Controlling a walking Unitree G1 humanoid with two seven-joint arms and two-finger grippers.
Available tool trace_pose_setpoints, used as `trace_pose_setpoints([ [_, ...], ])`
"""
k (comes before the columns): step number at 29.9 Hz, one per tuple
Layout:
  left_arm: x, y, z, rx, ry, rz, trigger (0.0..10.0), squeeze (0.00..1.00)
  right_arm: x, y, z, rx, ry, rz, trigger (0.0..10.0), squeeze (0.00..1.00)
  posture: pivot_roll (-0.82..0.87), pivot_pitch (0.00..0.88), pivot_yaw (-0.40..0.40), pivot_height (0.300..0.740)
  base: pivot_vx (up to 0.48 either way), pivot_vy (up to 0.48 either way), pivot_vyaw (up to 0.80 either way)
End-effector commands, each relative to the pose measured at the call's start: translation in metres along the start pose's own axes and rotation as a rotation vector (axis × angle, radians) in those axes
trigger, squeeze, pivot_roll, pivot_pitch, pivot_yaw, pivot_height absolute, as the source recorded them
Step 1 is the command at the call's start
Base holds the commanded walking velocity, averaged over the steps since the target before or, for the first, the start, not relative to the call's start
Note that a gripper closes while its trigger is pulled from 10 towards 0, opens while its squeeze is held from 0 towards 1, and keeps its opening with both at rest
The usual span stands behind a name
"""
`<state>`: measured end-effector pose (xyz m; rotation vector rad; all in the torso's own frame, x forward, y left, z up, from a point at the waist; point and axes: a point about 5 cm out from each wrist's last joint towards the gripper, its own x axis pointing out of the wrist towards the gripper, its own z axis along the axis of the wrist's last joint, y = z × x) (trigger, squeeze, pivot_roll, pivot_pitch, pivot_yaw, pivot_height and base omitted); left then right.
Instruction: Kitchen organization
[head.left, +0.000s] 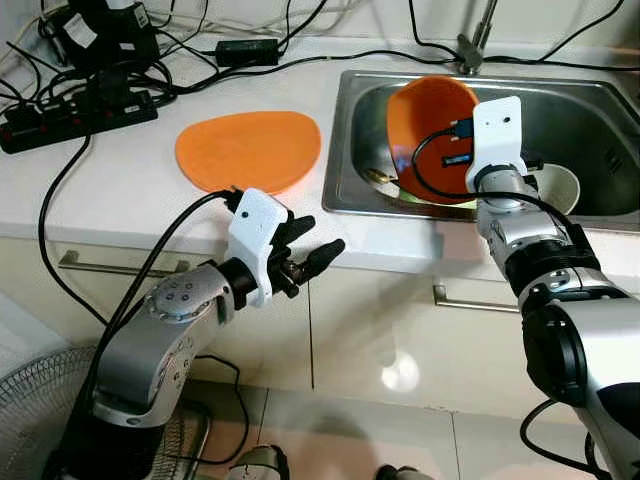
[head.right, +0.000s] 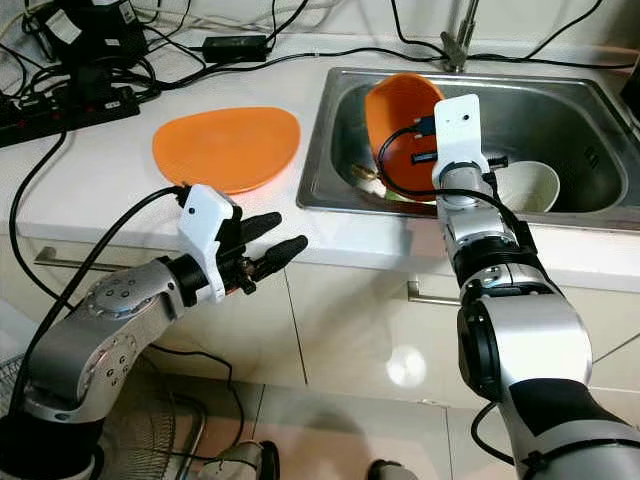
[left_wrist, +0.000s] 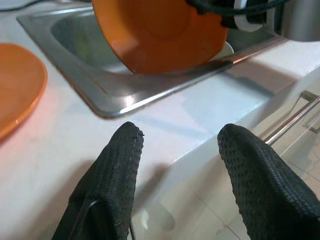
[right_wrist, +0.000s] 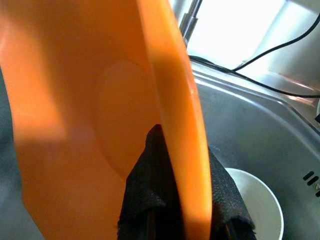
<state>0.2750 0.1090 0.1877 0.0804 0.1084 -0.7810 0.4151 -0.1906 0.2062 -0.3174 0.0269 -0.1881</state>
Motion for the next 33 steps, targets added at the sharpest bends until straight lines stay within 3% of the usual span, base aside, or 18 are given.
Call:
trace_pose_setpoints([
  [1,-0.003,-0.003,0.003,-0.003,-0.008,-0.002,10.0,0.00,0.004,-0.004,0.024,0.030,-0.070,-0.023,10.0,0.00,0.25,0.158,0.038,0.740,0.000,0.000,0.00],
  [33,-0.005,-0.015,-0.004,-0.064,-0.007,0.009,10.0,0.00,0.006,-0.009,0.040,0.025,-0.109,-0.044,10.0,0.00,0.22,0.182,0.020,0.740,0.000,0.000,0.00],
])
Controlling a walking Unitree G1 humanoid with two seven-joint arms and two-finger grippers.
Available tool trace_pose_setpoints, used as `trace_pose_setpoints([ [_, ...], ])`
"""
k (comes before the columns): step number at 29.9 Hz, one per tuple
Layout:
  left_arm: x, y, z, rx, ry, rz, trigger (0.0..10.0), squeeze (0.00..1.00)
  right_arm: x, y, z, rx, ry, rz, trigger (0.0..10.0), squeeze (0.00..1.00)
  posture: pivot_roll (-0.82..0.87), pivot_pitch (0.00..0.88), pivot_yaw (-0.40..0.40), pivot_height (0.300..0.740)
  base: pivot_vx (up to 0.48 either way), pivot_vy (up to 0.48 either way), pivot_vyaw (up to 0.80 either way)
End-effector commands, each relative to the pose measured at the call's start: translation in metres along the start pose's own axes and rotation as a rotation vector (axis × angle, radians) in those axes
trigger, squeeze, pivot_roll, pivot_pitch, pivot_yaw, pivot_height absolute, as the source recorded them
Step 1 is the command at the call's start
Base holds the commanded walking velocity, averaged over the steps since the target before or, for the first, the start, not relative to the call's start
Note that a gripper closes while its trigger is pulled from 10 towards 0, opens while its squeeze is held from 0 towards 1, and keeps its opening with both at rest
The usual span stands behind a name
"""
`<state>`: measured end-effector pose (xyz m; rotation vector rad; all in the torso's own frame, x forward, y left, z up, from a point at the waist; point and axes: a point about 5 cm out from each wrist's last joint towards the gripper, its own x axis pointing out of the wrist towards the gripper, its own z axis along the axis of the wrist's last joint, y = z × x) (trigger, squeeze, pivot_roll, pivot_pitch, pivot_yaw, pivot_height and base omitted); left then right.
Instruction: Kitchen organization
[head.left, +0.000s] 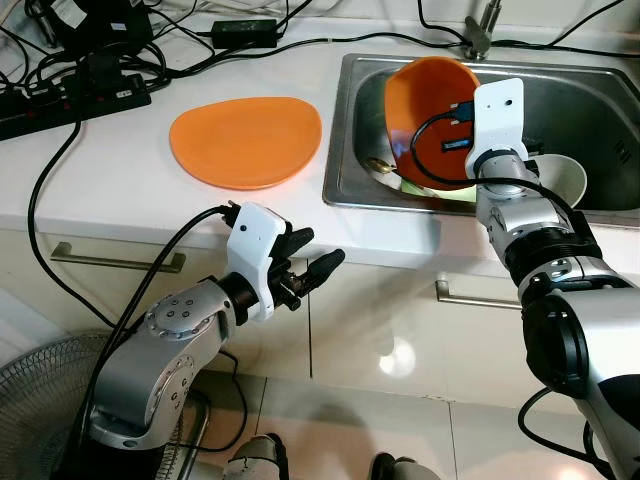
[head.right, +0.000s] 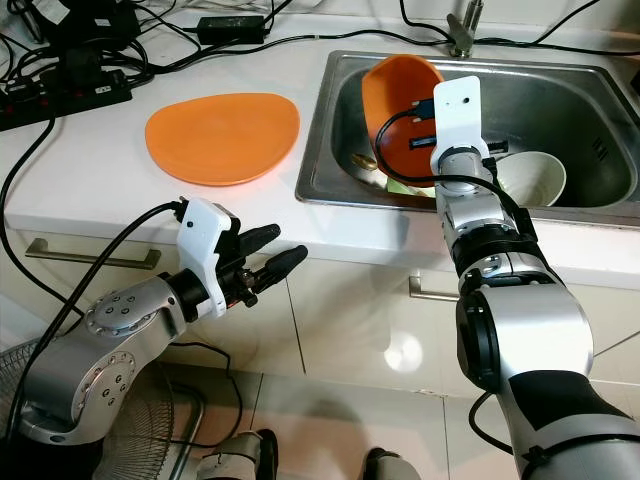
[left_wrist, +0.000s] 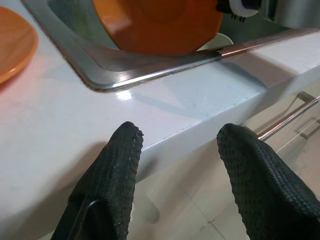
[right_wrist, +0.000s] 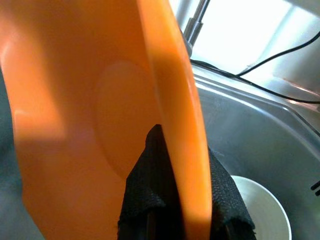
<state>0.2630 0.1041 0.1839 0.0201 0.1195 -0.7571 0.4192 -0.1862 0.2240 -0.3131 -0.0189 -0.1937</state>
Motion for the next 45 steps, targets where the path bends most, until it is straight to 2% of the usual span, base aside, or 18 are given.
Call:
trace_pose_setpoints([
  [1,0.000,-0.003,0.000,-0.004,0.005,-0.011,10.0,0.00,0.004,-0.008,0.022,0.016,-0.066,-0.032,10.0,0.00,0.22,0.182,0.020,0.740,0.000,0.000,0.00],
  [2,0.000,-0.003,0.000,-0.007,0.003,-0.010,10.0,0.00,0.004,-0.009,0.022,0.009,-0.060,-0.039,10.0,0.41,0.22,0.184,0.020,0.740,0.000,0.000,0.00],
  [3,0.000,-0.003,0.000,-0.007,0.003,-0.010,10.0,0.00,0.004,-0.009,0.022,0.009,-0.060,-0.039,10.0,0.41,0.22,0.184,0.020,0.740,0.000,0.000,0.00],
  [4,0.000,-0.003,0.000,-0.008,0.003,-0.009,10.0,0.00,0.005,-0.011,0.021,0.006,-0.056,-0.044,10.0,0.51,0.22,0.185,0.019,0.740,0.000,0.000,0.00],
  [5,0.000,-0.002,0.000,-0.009,0.003,-0.009,10.0,0.00,0.005,-0.011,0.021,0.001,-0.050,-0.046,10.0,0.89,0.21,0.185,0.019,0.740,0.000,0.000,0.00],
  [6,0.000,-0.002,0.000,-0.009,0.003,-0.008,10.0,0.00,0.005,-0.013,0.020,-0.001,-0.044,-0.048,10.0,1.00,0.21,0.188,0.018,0.740,0.000,0.000,0.00],
  [11,0.001,-0.002,0.000,-0.012,0.002,-0.006,10.0,0.00,0.005,-0.014,0.017,-0.001,-0.031,-0.046,10.0,1.00,0.21,0.192,0.017,0.740,0.000,0.000,0.00],
  [12,0.001,-0.003,0.000,-0.013,0.003,-0.006,10.0,0.00,0.005,-0.014,0.017,-0.001,-0.029,-0.045,10.0,0.91,0.21,0.194,0.016,0.740,0.000,0.000,0.00],
  [13,0.001,-0.003,0.000,-0.013,0.003,-0.006,10.0,0.00,0.005,-0.014,0.017,-0.001,-0.029,-0.045,10.0,0.91,0.21,0.194,0.016,0.740,0.000,0.000,0.00],
  [14,0.000,-0.003,-0.001,-0.014,0.004,-0.004,10.0,0.00,0.005,-0.014,0.016,0.000,-0.027,-0.043,10.0,0.00,0.21,0.196,0.016,0.740,0.000,0.000,0.00],
  [23,0.001,-0.003,-0.001,-0.018,0.002,0.000,10.0,0.00,0.004,-0.010,0.014,0.019,-0.025,-0.030,10.0,0.00,0.20,0.203,0.015,0.740,0.000,0.000,0.00],
  [26,0.004,-0.002,0.000,-0.021,-0.006,0.004,10.0,0.00,0.003,-0.011,0.019,0.076,-0.070,-0.030,10.0,0.00,0.19,0.208,0.017,0.740,0.000,0.000,0.00],
  [30,0.007,0.002,0.005,-0.011,-0.065,0.053,10.0,0.00,0.000,-0.005,0.028,0.134,-0.176,-0.007,10.0,0.00,0.18,0.210,0.019,0.740,0.000,0.000,0.00],
  [35,0.018,0.017,0.022,0.023,-0.179,0.175,10.0,0.00,-0.016,0.012,0.043,0.268,-0.372,0.072,10.0,0.00,0.14,0.199,0.012,0.740,0.000,0.000,0.00],
  [36,0.018,0.020,0.026,0.022,-0.205,0.201,10.0,0.00,-0.023,0.017,0.045,0.290,-0.413,0.103,10.0,0.00,0.13,0.197,0.010,0.740,0.000,0.000,0.00],
  [37,0.018,0.020,0.026,0.022,-0.205,0.201,10.0,0.00,-0.023,0.017,0.045,0.290,-0.413,0.103,10.0,0.00,0.13,0.197,0.010,0.740,0.000,0.000,0.00],
  [40,0.020,0.027,0.033,0.013,-0.261,0.258,10.0,0.00,-0.041,0.029,0.044,0.347,-0.468,0.162,10.0,0.00,0.12,0.188,0.009,0.740,0.000,0.000,0.00],
  [45,0.024,0.038,0.037,0.019,-0.296,0.313,10.0,0.00,-0.054,0.037,0.029,0.428,-0.439,0.193,10.0,0.00,0.11,0.164,0.014,0.740,0.000,0.000,0.00],
])
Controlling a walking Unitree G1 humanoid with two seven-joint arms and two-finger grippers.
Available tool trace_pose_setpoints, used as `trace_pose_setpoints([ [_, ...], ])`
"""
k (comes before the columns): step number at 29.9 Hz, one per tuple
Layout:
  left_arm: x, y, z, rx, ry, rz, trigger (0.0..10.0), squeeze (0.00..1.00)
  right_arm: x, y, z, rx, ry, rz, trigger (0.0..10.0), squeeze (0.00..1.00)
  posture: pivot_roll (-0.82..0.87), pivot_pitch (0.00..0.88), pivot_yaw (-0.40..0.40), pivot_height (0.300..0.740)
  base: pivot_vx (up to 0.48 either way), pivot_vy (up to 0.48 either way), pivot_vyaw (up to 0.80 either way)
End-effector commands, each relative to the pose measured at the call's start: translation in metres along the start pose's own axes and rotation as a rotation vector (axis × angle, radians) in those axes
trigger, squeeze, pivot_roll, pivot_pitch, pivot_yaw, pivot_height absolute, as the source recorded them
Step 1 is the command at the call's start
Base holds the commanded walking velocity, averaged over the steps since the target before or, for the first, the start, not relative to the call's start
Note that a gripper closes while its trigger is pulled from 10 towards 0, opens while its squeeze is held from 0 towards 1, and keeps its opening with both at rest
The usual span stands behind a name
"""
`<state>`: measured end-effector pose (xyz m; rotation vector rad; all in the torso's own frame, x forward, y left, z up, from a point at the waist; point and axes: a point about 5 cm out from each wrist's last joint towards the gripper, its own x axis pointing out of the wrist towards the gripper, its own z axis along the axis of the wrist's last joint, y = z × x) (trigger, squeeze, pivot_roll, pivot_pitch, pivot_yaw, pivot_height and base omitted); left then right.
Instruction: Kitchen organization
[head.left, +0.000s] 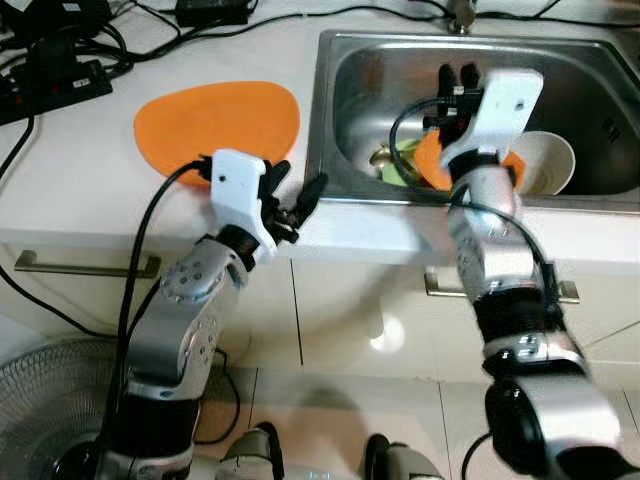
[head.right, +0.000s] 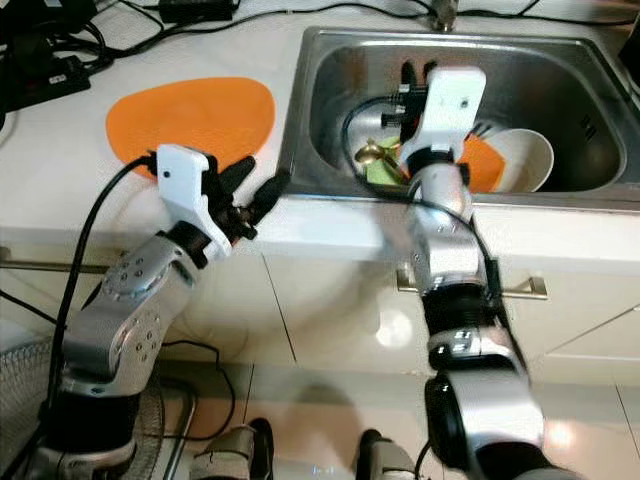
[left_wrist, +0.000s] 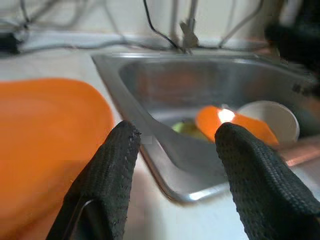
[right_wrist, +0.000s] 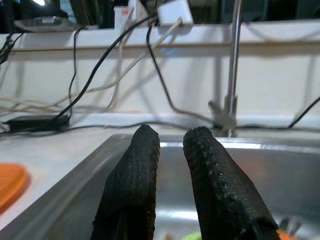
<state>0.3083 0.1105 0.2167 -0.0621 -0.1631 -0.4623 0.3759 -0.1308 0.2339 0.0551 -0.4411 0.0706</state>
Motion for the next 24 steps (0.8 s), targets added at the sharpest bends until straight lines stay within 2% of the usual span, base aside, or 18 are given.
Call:
trace_pose_setpoints([
  [1,0.002,0.006,0.000,0.018,-0.011,0.035,10.0,0.00,-0.006,-0.001,0.002,0.039,-0.005,-0.003,10.0,0.00,0.11,0.159,0.015,0.740,0.000,0.000,0.00],
  [4,0.006,0.016,-0.004,0.024,-0.020,0.083,10.0,0.00,-0.017,-0.002,-0.008,0.058,0.033,-0.018,10.0,0.00,0.10,0.124,0.017,0.740,0.000,0.000,0.00],
  [11,0.011,0.027,-0.013,0.019,-0.045,0.168,10.0,0.00,-0.037,0.011,-0.030,0.084,0.129,0.010,10.0,0.00,0.09,0.064,0.014,0.740,0.000,0.000,0.00],
  [12,0.011,0.027,-0.015,0.025,-0.048,0.175,10.0,0.00,-0.040,0.012,-0.034,0.097,0.145,-0.001,10.0,1.00,0.09,0.051,0.013,0.740,0.000,0.000,0.00],
  [17,0.013,0.031,-0.020,0.024,-0.063,0.200,10.0,0.00,-0.044,0.019,-0.037,0.126,0.176,0.006,10.0,1.00,0.09,0.029,0.007,0.740,0.000,0.000,0.00],
  [24,0.011,0.038,-0.017,0.032,-0.090,0.240,10.0,0.00,-0.041,0.028,-0.039,0.134,0.183,0.048,10.0,1.00,0.11,0.005,-0.008,0.740,0.000,0.000,0.00],
])
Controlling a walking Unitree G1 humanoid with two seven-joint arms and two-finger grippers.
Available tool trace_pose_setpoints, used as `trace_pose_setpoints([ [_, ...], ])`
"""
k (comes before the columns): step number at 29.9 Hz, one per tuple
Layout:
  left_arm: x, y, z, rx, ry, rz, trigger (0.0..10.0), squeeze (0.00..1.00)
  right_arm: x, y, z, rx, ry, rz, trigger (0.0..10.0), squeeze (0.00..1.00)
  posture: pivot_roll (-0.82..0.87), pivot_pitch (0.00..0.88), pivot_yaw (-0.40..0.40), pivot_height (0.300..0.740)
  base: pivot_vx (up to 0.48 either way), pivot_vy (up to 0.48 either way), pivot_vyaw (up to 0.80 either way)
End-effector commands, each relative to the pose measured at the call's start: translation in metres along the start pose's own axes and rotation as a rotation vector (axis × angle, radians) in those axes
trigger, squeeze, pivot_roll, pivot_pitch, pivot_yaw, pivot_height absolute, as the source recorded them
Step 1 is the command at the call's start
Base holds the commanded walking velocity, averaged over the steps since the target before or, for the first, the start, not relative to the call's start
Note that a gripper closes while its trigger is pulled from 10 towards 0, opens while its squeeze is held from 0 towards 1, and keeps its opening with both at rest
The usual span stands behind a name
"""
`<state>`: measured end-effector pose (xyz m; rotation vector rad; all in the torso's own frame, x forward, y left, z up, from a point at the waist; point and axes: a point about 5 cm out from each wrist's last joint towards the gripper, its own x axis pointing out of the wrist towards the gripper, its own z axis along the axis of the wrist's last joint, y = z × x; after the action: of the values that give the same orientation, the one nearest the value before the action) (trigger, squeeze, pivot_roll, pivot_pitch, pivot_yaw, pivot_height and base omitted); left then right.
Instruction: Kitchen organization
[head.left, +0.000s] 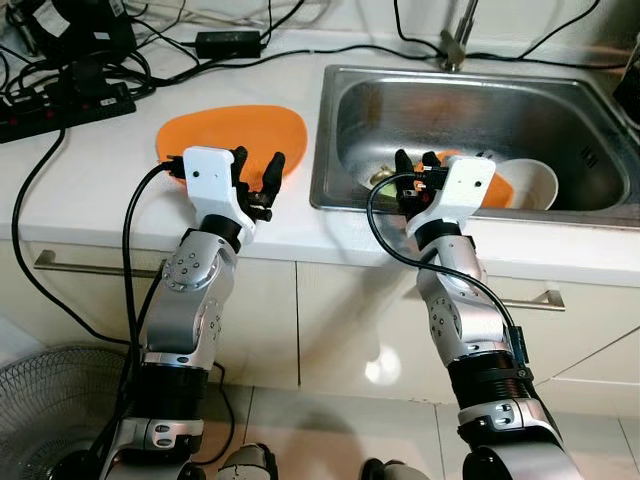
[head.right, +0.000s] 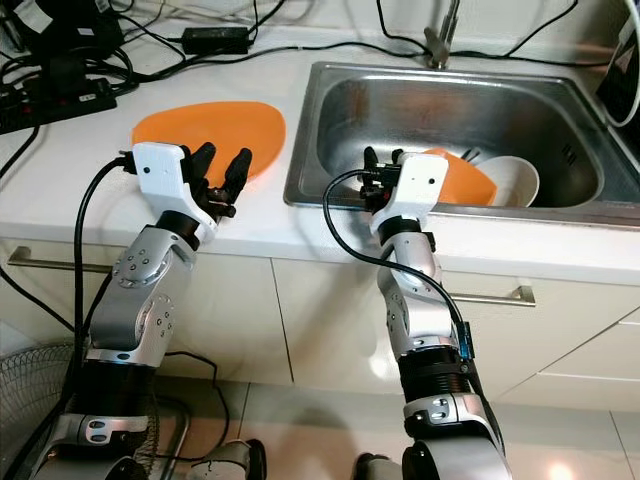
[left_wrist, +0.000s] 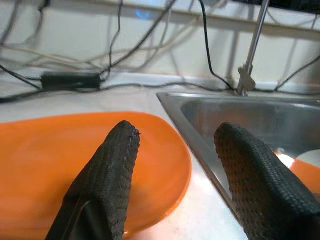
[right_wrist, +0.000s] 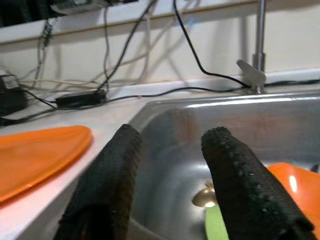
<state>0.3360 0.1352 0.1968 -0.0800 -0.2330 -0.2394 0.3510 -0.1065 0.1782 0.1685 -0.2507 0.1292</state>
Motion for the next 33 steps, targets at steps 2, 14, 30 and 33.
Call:
trace_pose_setpoints([
  [2,0.002,0.009,0.006,0.016,-0.025,0.045,10.0,0.00,0.004,0.007,0.003,0.007,-0.001,0.032,10.0,1.00,0.12,0.000,-0.014,0.740,0.000,0.000,0.00],
  [14,-0.004,0.003,-0.011,-0.025,0.008,0.059,10.0,0.00,0.009,-0.002,0.003,-0.032,0.012,-0.005,10.0,0.00,0.12,0.002,-0.013,0.740,0.000,0.000,0.00],
  [30,-0.017,0.043,-0.016,-0.174,0.033,0.278,10.0,0.00,0.001,-0.020,-0.005,-0.039,0.051,-0.064,10.0,0.00,0.10,0.027,-0.002,0.740,0.000,0.000,0.00],
  [33,-0.022,0.045,-0.020,-0.283,0.037,0.328,10.0,0.00,0.003,-0.021,-0.002,-0.038,0.042,-0.063,10.0,0.00,0.10,0.024,-0.002,0.740,0.000,0.000,0.00],
])
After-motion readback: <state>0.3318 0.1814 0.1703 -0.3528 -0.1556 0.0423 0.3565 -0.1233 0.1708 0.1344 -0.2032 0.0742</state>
